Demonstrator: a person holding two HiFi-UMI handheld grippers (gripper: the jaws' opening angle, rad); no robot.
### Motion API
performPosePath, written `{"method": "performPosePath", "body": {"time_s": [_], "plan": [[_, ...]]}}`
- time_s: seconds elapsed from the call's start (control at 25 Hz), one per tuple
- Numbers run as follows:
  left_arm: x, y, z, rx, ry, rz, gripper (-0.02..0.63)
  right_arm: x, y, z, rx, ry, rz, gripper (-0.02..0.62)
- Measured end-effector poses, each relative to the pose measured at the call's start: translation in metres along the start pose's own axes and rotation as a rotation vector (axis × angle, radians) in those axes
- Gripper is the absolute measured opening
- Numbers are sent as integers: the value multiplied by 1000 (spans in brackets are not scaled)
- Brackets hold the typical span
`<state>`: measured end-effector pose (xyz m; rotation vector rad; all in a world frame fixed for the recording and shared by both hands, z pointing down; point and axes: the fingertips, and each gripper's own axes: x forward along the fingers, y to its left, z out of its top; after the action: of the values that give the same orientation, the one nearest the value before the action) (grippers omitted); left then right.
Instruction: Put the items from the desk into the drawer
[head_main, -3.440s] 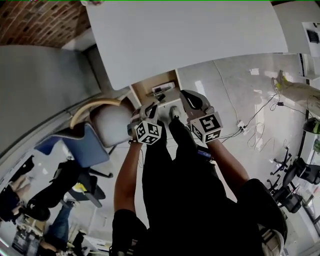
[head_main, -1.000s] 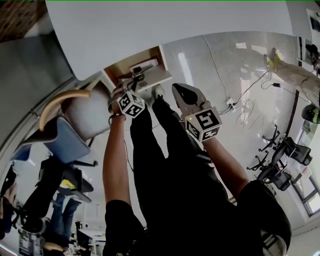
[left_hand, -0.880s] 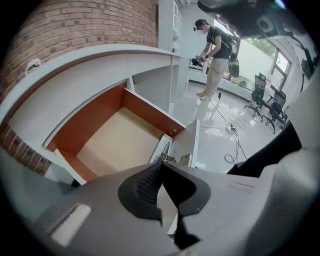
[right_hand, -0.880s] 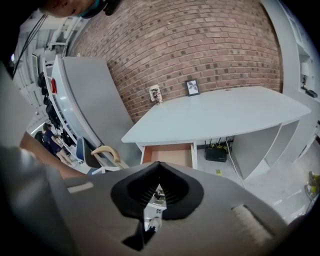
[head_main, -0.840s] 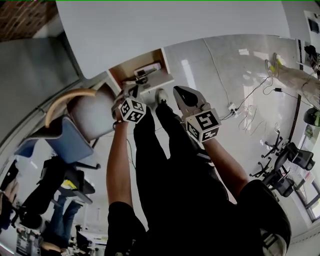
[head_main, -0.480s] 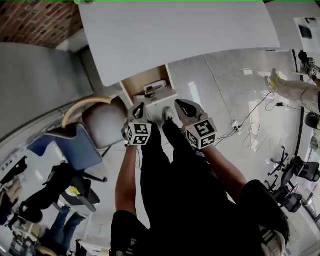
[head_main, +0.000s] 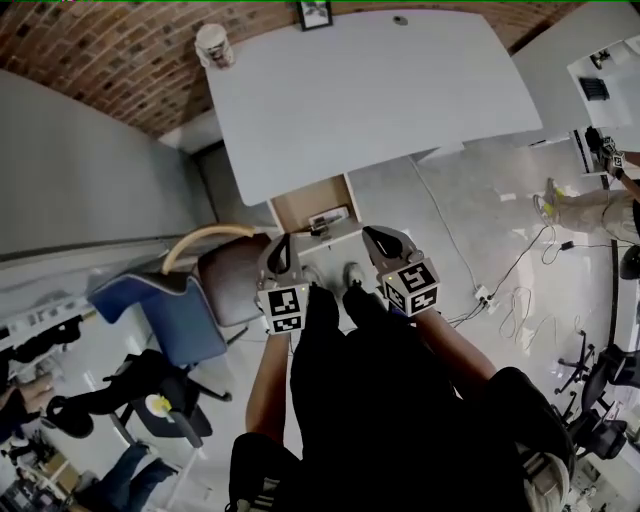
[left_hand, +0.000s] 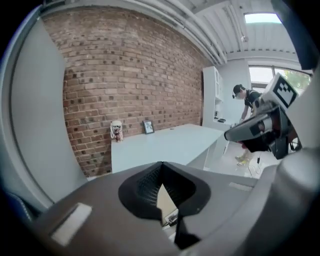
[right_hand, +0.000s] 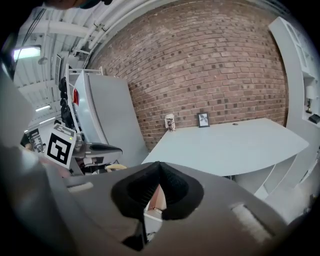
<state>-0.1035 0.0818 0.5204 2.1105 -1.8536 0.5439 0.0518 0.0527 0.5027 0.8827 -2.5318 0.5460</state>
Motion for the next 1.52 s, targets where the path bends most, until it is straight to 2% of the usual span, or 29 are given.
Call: {"method": "performPosePath", "body": {"time_s": [0.32, 0.52, 0.96, 1.16, 1.52], "plan": [[-64, 4, 97, -120, -224, 41, 15, -27, 24, 41, -30, -85, 16, 5], [-101, -9, 138, -127, -320, 27, 14, -40, 39, 65, -62, -137, 42, 5], [-115, -8, 140, -132, -332, 29, 14, -39, 55, 76, -93, -169, 79, 5], [-118, -4, 150, -126, -369, 23, 14, -36, 59, 81, -95, -188, 78, 5], [-112, 3, 151, -124, -356, 34, 14, -32, 55, 89, -105, -189, 78, 5]]}}
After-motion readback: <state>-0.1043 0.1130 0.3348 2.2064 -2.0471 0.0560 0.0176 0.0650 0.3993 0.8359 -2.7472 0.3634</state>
